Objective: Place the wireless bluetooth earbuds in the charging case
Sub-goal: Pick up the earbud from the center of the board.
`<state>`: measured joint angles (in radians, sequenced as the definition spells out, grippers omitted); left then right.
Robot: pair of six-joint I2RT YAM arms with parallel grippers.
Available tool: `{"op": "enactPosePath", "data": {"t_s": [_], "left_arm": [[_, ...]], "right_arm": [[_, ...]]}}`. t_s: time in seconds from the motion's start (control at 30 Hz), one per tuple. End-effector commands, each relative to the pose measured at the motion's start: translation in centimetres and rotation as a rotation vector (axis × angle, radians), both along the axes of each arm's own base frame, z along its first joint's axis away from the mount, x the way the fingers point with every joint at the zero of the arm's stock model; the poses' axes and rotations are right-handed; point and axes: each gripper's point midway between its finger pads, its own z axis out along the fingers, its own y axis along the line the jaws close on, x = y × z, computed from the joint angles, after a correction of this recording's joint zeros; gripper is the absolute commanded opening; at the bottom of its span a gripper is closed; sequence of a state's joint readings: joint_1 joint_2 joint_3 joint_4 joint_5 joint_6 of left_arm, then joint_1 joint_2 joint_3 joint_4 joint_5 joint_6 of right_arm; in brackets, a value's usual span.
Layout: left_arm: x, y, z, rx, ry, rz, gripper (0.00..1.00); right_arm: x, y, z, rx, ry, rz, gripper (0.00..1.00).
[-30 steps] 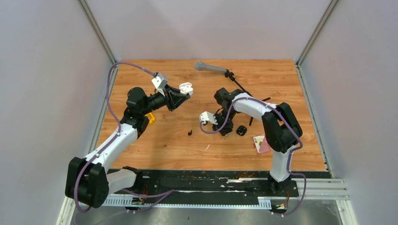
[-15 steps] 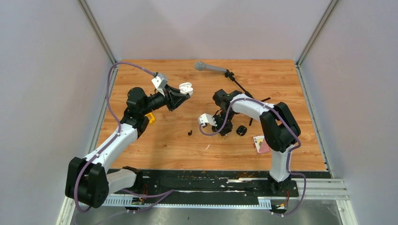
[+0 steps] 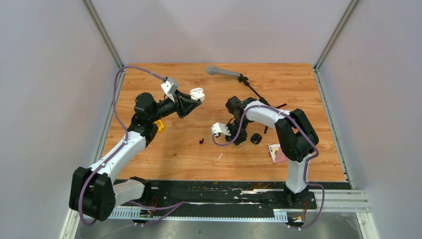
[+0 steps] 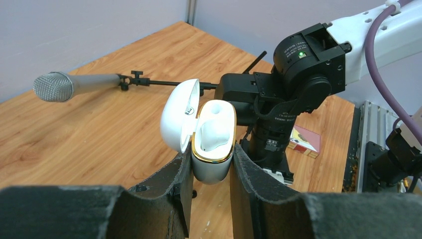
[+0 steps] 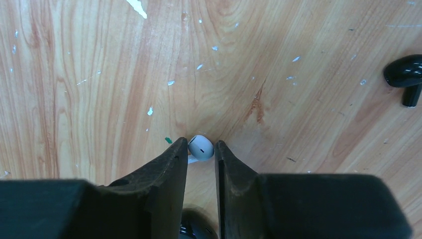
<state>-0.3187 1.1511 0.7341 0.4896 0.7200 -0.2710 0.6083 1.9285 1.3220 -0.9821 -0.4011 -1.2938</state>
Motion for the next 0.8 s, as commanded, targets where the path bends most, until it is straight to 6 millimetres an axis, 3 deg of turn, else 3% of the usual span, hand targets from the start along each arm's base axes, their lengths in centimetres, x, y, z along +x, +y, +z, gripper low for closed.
{"op": "enactPosePath", "data": {"t_s": [0.0, 0.2, 0.37, 0.47, 0.77], "left_arm": [[0.3, 0.2, 1.7, -0.011, -0.059, 0.012, 0.0], [0.3, 0.2, 1.5, -0.009, -0.057, 0.012, 0.0], [0.3, 0.2, 1.4, -0.006, -0.055, 0.014, 0.0], [0.5, 0.2, 1.1, -0.004, -0.049, 0.014, 0.0], [1.4, -0.4, 0.4, -0.009, -0.034, -0.003, 0.0]], "right_arm": [[-0.3, 0.0, -0.8, -0.003, 0.001, 0.025, 0.26], [0.2, 0.4, -0.9, -0.001, -0.01, 0.0, 0.09], [0.5, 0.5, 0.8, 0.012, -0.041, -0.047, 0.05], [0.8, 0.7, 3.6, 0.043, -0.077, -0.096, 0.04], [0.6, 1.2, 14.8, 0.213, -0.231, -0.198, 0.0]]}}
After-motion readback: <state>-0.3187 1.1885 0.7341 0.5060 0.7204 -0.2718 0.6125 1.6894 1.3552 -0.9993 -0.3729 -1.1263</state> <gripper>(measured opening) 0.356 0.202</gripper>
